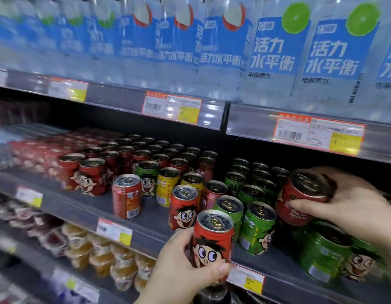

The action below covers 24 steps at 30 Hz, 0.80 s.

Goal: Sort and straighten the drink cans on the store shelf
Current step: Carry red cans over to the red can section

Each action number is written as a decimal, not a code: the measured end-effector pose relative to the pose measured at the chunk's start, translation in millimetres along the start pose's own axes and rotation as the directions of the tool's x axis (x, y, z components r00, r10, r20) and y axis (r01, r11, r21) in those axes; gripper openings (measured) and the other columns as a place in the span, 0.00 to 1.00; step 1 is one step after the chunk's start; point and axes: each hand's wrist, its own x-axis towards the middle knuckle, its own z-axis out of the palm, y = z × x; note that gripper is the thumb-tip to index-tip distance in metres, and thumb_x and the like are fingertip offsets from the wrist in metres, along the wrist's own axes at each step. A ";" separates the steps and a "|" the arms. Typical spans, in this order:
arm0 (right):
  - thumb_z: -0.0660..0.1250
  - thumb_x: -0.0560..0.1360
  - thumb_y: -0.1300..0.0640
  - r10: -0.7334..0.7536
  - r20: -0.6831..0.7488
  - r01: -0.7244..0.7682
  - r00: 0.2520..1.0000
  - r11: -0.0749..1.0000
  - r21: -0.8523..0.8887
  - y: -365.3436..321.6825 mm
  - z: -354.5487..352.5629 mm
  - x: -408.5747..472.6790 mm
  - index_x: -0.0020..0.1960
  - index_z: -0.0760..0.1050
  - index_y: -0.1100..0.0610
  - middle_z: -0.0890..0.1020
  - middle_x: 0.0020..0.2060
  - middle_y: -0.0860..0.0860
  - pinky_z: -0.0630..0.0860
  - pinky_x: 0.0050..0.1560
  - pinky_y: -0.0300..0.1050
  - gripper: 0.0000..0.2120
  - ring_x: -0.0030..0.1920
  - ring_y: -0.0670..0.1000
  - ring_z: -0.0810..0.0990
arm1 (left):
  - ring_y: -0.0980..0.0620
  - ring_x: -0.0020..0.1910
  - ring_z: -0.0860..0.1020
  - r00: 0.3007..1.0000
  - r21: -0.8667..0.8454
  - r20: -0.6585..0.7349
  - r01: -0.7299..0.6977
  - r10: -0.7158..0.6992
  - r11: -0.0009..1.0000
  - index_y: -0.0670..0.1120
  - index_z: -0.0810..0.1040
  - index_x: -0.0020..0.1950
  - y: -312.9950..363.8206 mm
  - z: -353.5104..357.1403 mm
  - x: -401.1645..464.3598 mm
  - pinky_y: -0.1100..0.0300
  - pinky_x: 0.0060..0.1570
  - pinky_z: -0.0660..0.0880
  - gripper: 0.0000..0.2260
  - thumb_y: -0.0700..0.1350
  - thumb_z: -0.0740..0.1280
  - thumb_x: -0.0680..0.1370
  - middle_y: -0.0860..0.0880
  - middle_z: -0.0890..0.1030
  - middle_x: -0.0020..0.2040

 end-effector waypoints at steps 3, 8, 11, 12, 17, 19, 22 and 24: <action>0.67 0.44 0.20 -0.024 -0.021 0.027 0.999 0.992 0.124 -26.8 3.6 -25.3 0.49 0.74 0.33 0.82 0.42 0.36 0.77 0.47 0.47 0.36 0.46 0.43 0.80 | 0.57 0.46 0.83 0.996 -0.016 -0.094 -0.002 0.000 1.000 0.55 0.80 0.51 0.9 -22.4 -1.8 0.63 0.46 0.78 0.29 0.54 0.80 0.52 0.49 0.84 0.50; 0.70 0.40 0.25 -0.161 0.102 0.125 0.982 0.946 0.299 -109.7 45.5 -46.0 0.52 0.71 0.27 0.80 0.44 0.29 0.76 0.41 0.32 0.40 0.45 0.31 0.78 | 0.59 0.43 0.83 0.982 0.018 -0.182 -0.049 0.052 0.999 0.51 0.80 0.52 4.5 -93.1 -1.1 0.69 0.40 0.75 0.31 0.54 0.75 0.50 0.55 0.85 0.44; 0.76 0.46 0.30 -0.180 0.263 0.082 0.948 0.935 0.344 -169.3 88.1 -41.9 0.53 0.70 0.27 0.80 0.47 0.29 0.75 0.44 0.31 0.37 0.48 0.32 0.79 | 0.59 0.43 0.83 0.971 0.035 -0.219 -0.086 0.092 0.996 0.55 0.79 0.50 2.4 -156.0 5.8 0.67 0.40 0.76 0.30 0.54 0.74 0.48 0.57 0.85 0.43; 0.76 0.48 0.30 -0.177 0.260 0.083 0.949 0.939 0.334 -182.6 103.2 -36.8 0.54 0.70 0.28 0.79 0.49 0.30 0.75 0.47 0.32 0.35 0.49 0.33 0.78 | 0.61 0.42 0.83 0.970 0.042 -0.225 -0.091 0.098 0.995 0.56 0.78 0.50 3.9 -178.3 10.2 0.68 0.39 0.76 0.29 0.53 0.75 0.48 0.58 0.85 0.42; 0.74 0.56 0.36 -0.064 0.131 0.038 0.989 0.982 0.187 -227.7 153.2 -5.7 0.49 0.71 0.34 0.76 0.47 0.33 0.72 0.51 0.35 0.23 0.50 0.35 0.74 | 0.69 0.40 0.79 0.967 0.119 -0.235 -0.070 0.096 0.990 0.59 0.75 0.50 -4.9 -260.4 39.7 0.66 0.43 0.71 0.25 0.44 0.81 0.61 0.58 0.83 0.41; 0.73 0.57 0.39 0.014 0.114 -0.024 0.993 0.996 0.089 -240.1 166.9 7.3 0.45 0.71 0.37 0.76 0.44 0.37 0.74 0.49 0.38 0.19 0.48 0.39 0.75 | 0.65 0.42 0.77 0.970 0.161 -0.225 -0.053 0.089 0.985 0.55 0.75 0.55 -6.9 -275.4 53.9 0.66 0.43 0.69 0.26 0.45 0.81 0.61 0.57 0.81 0.43; 0.69 0.57 0.38 0.125 0.103 -0.118 0.987 0.990 -0.075 -246.1 186.4 22.8 0.52 0.75 0.44 0.78 0.48 0.43 0.76 0.49 0.45 0.25 0.50 0.49 0.79 | 0.66 0.44 0.73 0.978 0.181 -0.187 -0.063 0.097 0.982 0.55 0.72 0.58 -12.2 -280.8 71.8 0.69 0.40 0.66 0.28 0.45 0.80 0.63 0.60 0.78 0.46; 0.70 0.59 0.40 0.208 0.102 -0.191 0.973 0.970 -0.148 -249.4 193.7 27.8 0.55 0.74 0.47 0.76 0.51 0.47 0.75 0.51 0.46 0.26 0.53 0.53 0.78 | 0.66 0.43 0.73 0.979 0.197 -0.178 -0.067 0.103 0.978 0.56 0.72 0.55 -13.5 -278.3 79.0 0.69 0.39 0.66 0.26 0.46 0.80 0.63 0.61 0.78 0.45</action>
